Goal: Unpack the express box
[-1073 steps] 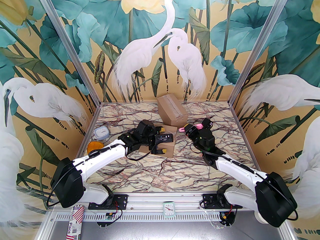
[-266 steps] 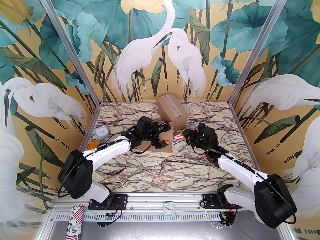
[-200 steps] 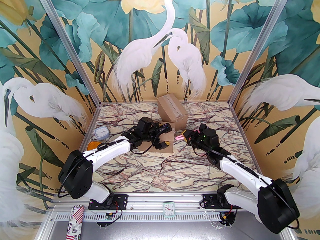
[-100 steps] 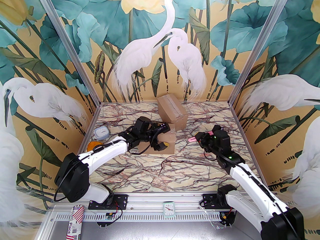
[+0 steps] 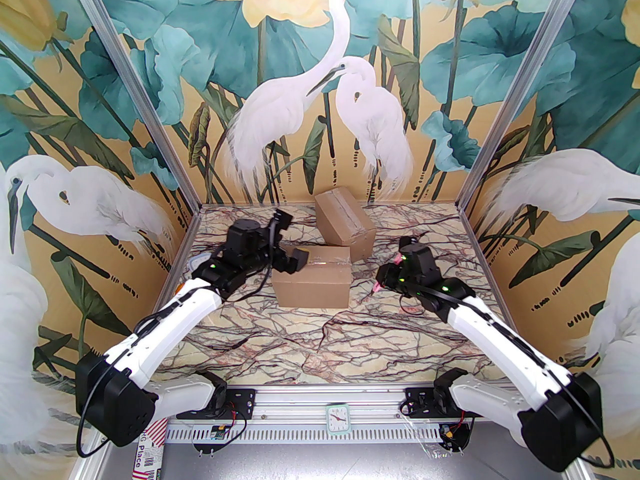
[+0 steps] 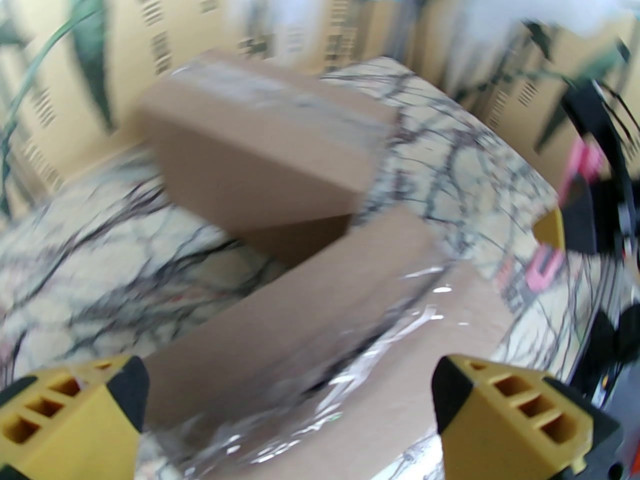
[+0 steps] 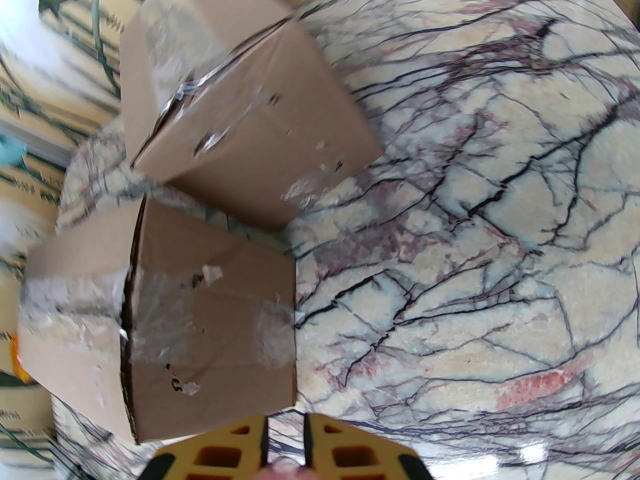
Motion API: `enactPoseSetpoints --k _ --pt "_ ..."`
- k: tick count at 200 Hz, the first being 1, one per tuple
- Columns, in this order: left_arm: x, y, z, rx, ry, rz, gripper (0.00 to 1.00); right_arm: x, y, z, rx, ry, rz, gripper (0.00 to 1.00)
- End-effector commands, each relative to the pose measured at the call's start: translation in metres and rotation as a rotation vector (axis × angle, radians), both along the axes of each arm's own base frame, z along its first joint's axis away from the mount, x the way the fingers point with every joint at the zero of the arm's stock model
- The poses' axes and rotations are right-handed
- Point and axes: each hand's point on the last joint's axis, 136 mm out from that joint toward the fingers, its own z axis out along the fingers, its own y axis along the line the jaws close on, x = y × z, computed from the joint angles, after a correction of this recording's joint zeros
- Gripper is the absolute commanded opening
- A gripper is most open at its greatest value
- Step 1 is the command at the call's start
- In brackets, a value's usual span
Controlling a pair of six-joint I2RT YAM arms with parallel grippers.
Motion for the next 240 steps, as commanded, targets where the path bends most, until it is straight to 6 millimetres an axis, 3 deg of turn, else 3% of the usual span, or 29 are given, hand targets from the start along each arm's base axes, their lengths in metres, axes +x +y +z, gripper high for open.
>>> enactPoseSetpoints --k 1,44,78,124,179,220,240 --pt "0.002 0.021 -0.019 -0.098 0.2 0.125 1.0 0.006 0.014 0.009 -0.126 -0.052 0.109 0.0" --pt "0.02 0.01 -0.035 -0.18 0.315 0.079 1.0 0.004 0.031 -0.002 -0.246 -0.043 0.204 0.0" --pt "0.02 -0.002 -0.046 -0.218 0.394 0.028 0.99 0.026 0.036 -0.006 -0.311 -0.053 0.205 0.0" --pt "-0.008 -0.002 -0.057 -0.261 0.439 0.012 0.99 0.063 0.067 -0.008 -0.363 -0.053 0.297 0.0" --pt "-0.056 0.011 -0.06 -0.338 0.477 0.083 0.99 0.09 0.105 0.001 -0.341 -0.117 0.423 0.0" --pt "-0.059 0.045 -0.037 -0.2 0.342 0.198 1.0 0.093 0.079 0.007 -0.431 -0.097 0.33 0.0" --pt "-0.047 0.044 -0.026 -0.157 0.33 0.185 1.0 0.082 0.058 0.014 -0.426 -0.095 0.274 0.0"
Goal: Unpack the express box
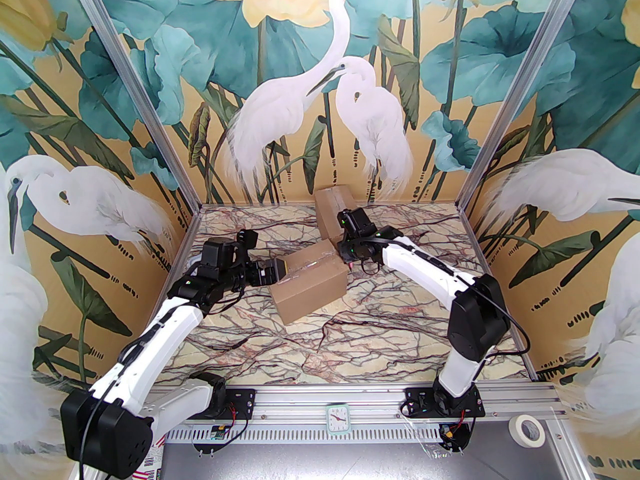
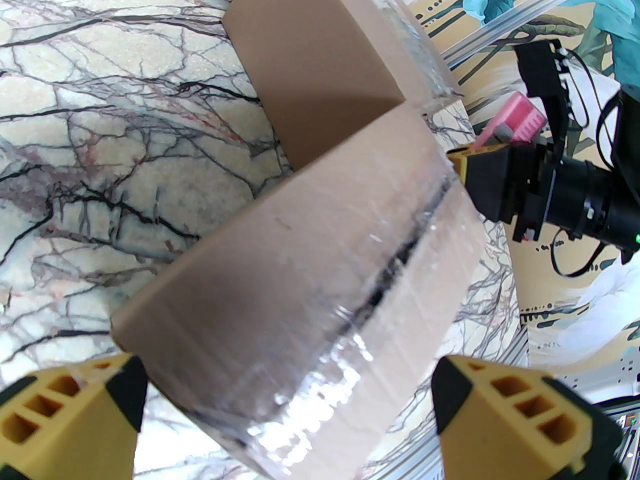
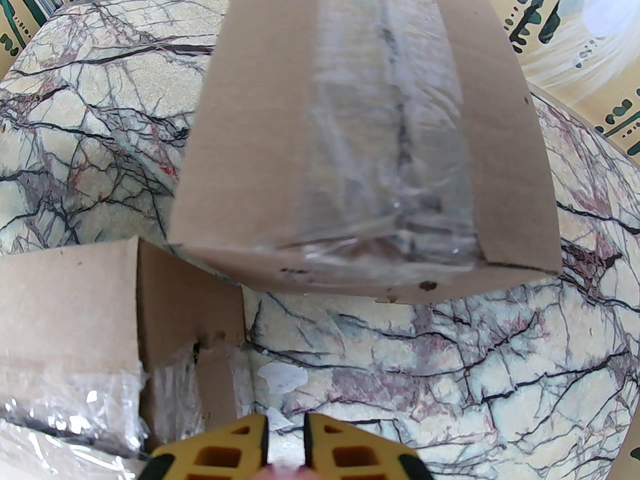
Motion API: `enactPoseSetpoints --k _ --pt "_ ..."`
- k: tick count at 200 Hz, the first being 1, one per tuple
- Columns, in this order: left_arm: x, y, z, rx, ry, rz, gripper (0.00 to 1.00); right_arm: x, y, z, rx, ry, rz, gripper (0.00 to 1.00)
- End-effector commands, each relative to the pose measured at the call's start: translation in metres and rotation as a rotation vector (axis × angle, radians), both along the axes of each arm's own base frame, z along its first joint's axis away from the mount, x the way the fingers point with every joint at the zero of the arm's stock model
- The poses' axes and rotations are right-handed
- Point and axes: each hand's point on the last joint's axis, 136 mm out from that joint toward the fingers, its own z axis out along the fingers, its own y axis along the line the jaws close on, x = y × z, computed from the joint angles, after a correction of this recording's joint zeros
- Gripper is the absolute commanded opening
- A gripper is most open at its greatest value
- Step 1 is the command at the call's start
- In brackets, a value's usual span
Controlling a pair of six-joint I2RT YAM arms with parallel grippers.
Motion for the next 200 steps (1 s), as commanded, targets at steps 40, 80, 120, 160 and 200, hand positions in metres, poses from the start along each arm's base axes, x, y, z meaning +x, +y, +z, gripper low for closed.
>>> enactPoseSetpoints --k 40,80,120,160,200 --pt "0.034 -0.003 0.003 0.116 0.054 -0.046 1.0 -0.051 -0.038 0.014 0.022 0.011 -0.056 0.0" --pt "0.04 -0.013 -0.014 0.103 0.121 -0.093 0.99 -0.082 -0.02 -0.005 -0.024 0.043 0.06 0.0" --pt "0.03 -0.019 -0.023 0.069 0.162 -0.124 0.99 -0.084 0.006 -0.009 -0.001 0.044 0.123 0.0" --pt "0.001 -0.014 -0.03 0.054 0.213 -0.125 0.99 -0.063 0.027 -0.005 0.001 0.024 0.148 0.0" --pt "-0.032 -0.01 -0.041 0.014 0.298 -0.101 0.99 -0.044 0.053 -0.003 0.015 0.027 0.189 0.0"
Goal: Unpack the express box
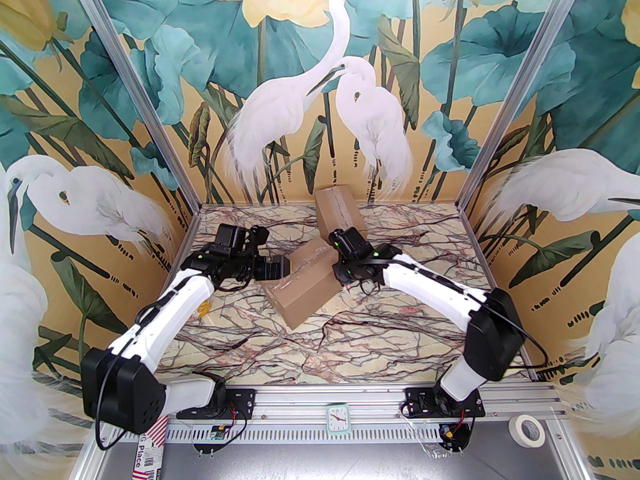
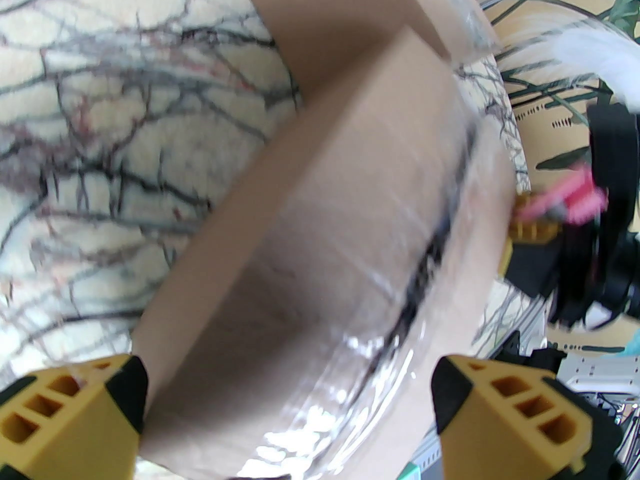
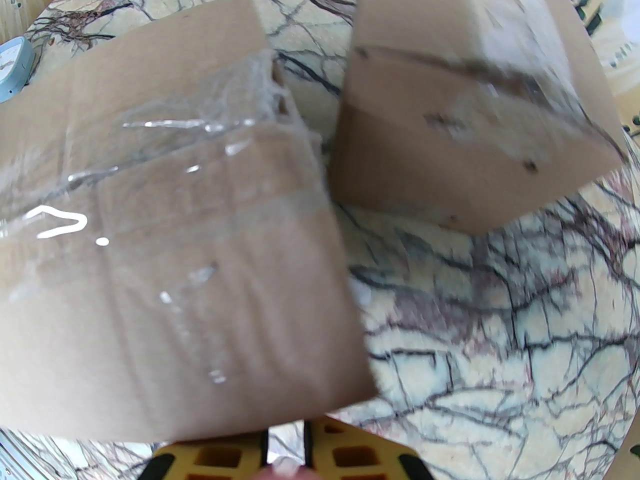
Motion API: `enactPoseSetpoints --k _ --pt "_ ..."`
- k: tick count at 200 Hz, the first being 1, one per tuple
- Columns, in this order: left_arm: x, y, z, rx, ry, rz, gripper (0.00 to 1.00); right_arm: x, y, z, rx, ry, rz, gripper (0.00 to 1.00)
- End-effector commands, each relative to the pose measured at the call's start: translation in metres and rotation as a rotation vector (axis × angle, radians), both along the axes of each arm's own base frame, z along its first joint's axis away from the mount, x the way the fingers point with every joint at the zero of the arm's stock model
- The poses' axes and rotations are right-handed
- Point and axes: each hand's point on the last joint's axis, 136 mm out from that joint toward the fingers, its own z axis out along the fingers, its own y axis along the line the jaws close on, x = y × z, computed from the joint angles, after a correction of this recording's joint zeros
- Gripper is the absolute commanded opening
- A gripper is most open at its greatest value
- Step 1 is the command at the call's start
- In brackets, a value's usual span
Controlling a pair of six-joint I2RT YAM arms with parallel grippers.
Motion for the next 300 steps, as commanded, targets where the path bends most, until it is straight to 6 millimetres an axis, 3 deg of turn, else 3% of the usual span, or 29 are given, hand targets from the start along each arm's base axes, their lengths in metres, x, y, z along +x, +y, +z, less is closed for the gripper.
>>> enactPoseSetpoints --k 1,32,64,126,162,180,197,223,251,275,300 --pt "-0.03 -0.001 -0.006 -0.043 0.096 0.004 0.99 0.013 0.021 0.013 0.044 -0.03 0.044 0.0" --pt "-0.046 -0.008 -0.008 -0.1 0.136 -0.015 0.99 0.028 0.043 0.02 0.065 -0.043 0.083 0.0" --pt "-0.05 -0.019 -0.009 -0.115 0.141 -0.056 0.99 0.043 0.067 0.024 0.086 -0.059 0.12 0.0" --pt "-0.061 -0.084 0.003 -0.191 0.097 -0.265 0.99 0.046 0.118 0.037 0.194 -0.061 0.248 0.0" --pt "-0.044 -0.126 0.008 -0.218 0.055 -0.336 0.99 0.04 0.137 0.049 0.286 -0.055 0.33 0.0" --pt "-0.04 -0.141 0.01 -0.208 0.059 -0.372 0.99 0.047 0.129 0.059 0.281 -0.078 0.304 0.0" --pt "-0.042 -0.141 0.013 -0.173 0.031 -0.399 0.99 0.059 0.115 0.074 0.305 -0.103 0.249 0.0" --pt "-0.049 -0.123 0.032 -0.105 -0.104 -0.424 0.99 0.076 0.092 0.113 0.404 -0.157 0.15 0.0" --pt "-0.058 -0.094 0.051 0.042 -0.3 -0.485 0.99 0.08 0.065 0.153 0.494 -0.213 0.051 0.0" --pt "-0.048 -0.066 0.064 0.206 -0.433 -0.476 1.0 0.076 0.028 0.16 0.553 -0.205 -0.069 0.0" --pt "-0.031 -0.053 0.07 0.195 -0.412 -0.424 1.0 0.065 -0.002 0.145 0.509 -0.194 -0.137 0.0"
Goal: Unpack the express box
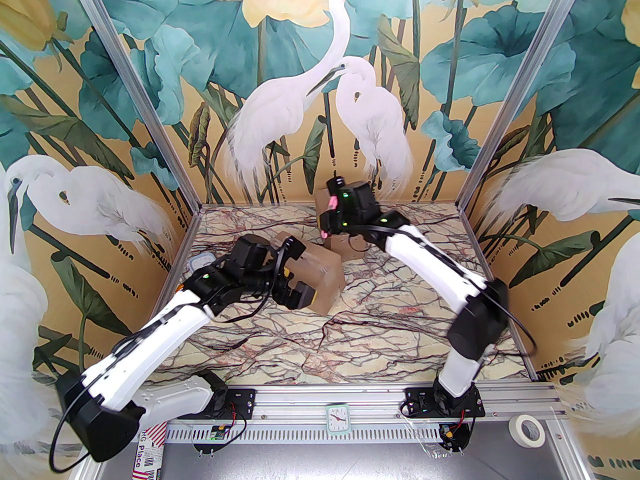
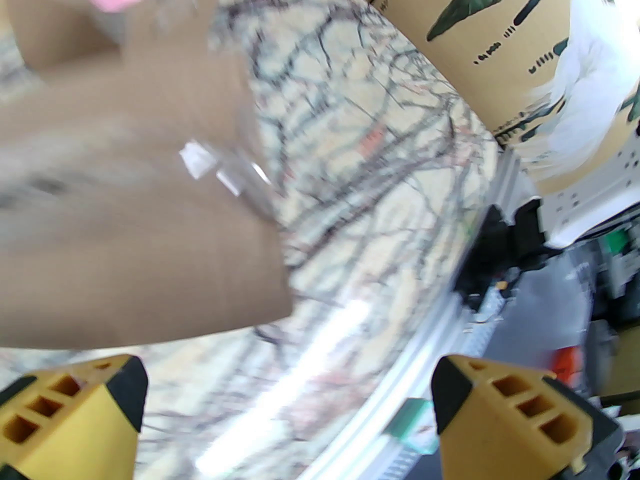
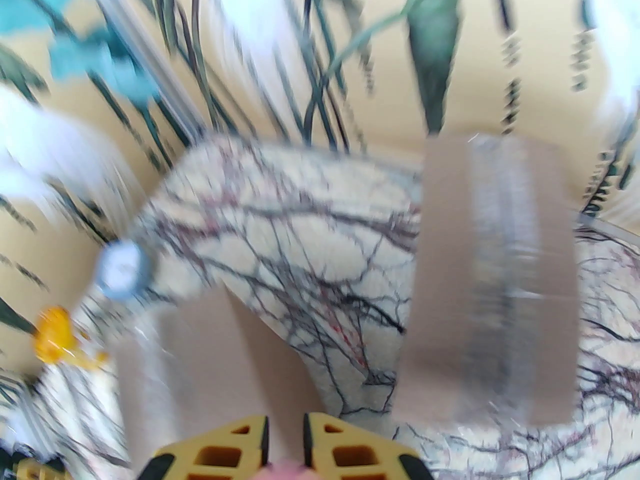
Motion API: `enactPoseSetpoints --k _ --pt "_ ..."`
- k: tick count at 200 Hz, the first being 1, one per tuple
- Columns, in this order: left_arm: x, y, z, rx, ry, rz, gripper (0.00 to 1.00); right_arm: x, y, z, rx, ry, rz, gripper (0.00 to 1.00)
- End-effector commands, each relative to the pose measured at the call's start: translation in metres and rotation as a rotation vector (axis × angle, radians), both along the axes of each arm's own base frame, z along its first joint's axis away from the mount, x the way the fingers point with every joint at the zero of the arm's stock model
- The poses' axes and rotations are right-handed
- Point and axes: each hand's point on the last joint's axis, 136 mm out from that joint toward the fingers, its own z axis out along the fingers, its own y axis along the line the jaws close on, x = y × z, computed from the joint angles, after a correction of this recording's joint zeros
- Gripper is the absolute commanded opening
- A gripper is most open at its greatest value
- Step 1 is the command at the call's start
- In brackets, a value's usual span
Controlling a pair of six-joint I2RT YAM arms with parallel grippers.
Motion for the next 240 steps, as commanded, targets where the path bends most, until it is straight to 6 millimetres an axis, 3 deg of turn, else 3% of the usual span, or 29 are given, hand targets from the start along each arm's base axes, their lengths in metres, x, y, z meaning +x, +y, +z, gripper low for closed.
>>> enactPoseSetpoints --k 1,61,89,115,159,214,240 --pt "0.023 0.023 -0.003 0.099 -0.055 0.045 1.0 -0.007 -0.02 -0.011 0.026 0.052 -0.071 0.0" --pt "0.1 0.064 -0.014 -0.05 0.084 0.343 0.99 -0.058 -0.078 -0.077 -0.211 0.174 -0.146 0.0" --pt "0.116 0.073 -0.03 -0.108 0.176 0.398 1.0 -0.081 -0.072 -0.108 -0.271 0.224 -0.092 0.0" --pt "0.115 0.069 -0.046 -0.133 0.218 0.395 1.0 -0.078 -0.05 -0.124 -0.253 0.257 -0.04 0.0" --pt "0.09 0.072 -0.054 -0.166 0.235 0.403 1.0 -0.051 -0.024 -0.113 -0.182 0.219 -0.013 0.0" --pt "0.049 0.076 -0.045 -0.23 0.252 0.414 0.99 -0.022 -0.016 -0.105 -0.054 0.221 -0.036 0.0" --pt "0.045 0.089 -0.032 -0.165 0.135 0.428 0.99 -0.013 -0.029 -0.102 -0.066 0.229 -0.097 0.0"
